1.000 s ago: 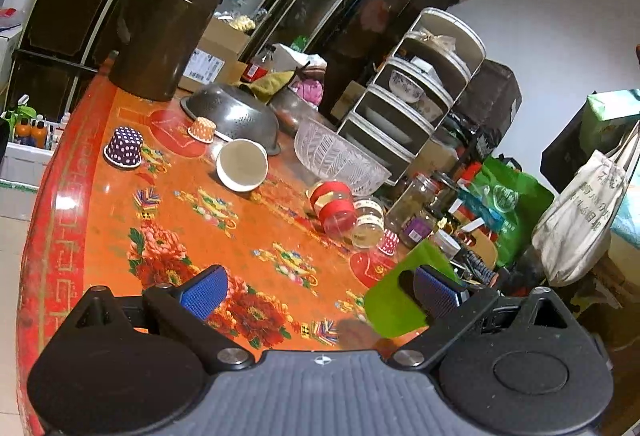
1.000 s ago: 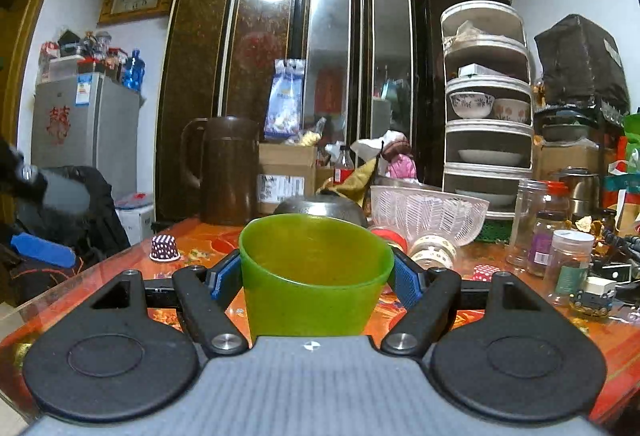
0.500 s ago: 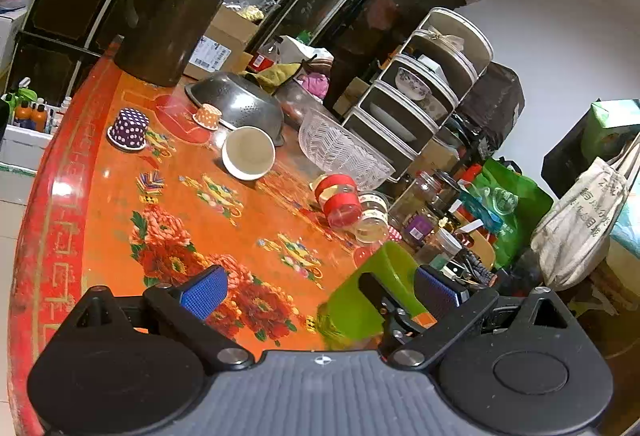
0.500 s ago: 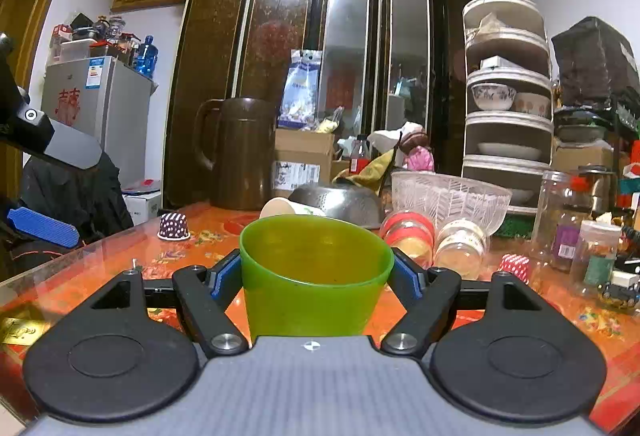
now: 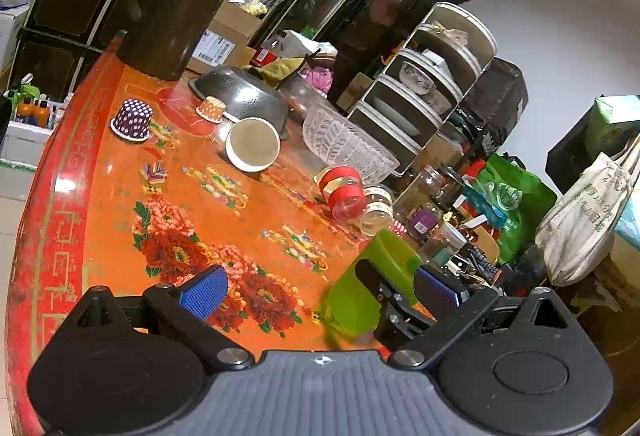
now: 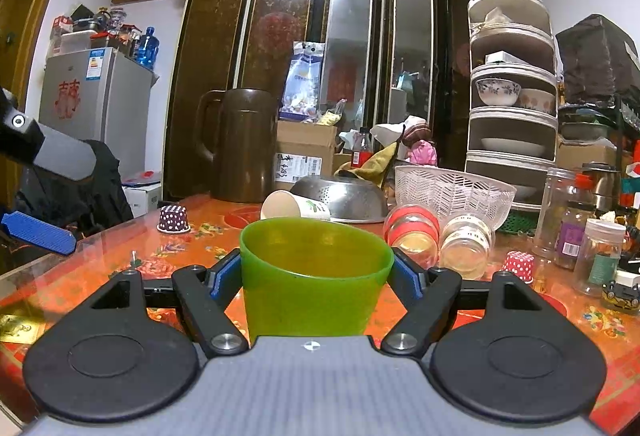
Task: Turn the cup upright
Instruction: 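Rotate the green cup in the right tool until its rim faces up, then lower the upright green cup onto the table and open the right tool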
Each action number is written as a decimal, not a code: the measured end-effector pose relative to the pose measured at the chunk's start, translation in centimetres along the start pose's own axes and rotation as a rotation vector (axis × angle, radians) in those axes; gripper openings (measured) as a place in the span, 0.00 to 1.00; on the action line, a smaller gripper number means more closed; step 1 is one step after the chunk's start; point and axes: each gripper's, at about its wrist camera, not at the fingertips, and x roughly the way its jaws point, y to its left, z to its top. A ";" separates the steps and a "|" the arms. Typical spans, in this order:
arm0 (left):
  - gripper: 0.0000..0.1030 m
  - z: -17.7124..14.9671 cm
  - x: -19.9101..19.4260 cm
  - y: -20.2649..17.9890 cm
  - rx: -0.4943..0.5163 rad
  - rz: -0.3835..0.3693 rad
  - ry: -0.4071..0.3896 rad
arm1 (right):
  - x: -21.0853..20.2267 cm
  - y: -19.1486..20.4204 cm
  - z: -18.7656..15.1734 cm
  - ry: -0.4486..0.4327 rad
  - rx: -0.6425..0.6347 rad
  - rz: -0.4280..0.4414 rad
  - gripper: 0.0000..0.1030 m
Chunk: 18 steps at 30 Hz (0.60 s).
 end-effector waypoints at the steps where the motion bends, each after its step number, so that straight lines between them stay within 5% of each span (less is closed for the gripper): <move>1: 0.98 0.0 0.1 0.1 -0.006 0.003 0.003 | 0.1 0.0 0.0 0.002 0.004 0.000 0.75; 10: 0.98 -0.2 0.2 0.6 -0.019 0.029 0.002 | 0.5 -0.1 0.2 0.016 0.018 0.017 0.80; 18: 0.98 -0.6 0.4 0.1 0.061 0.076 -0.018 | -0.2 -0.6 0.2 0.008 0.048 0.035 0.99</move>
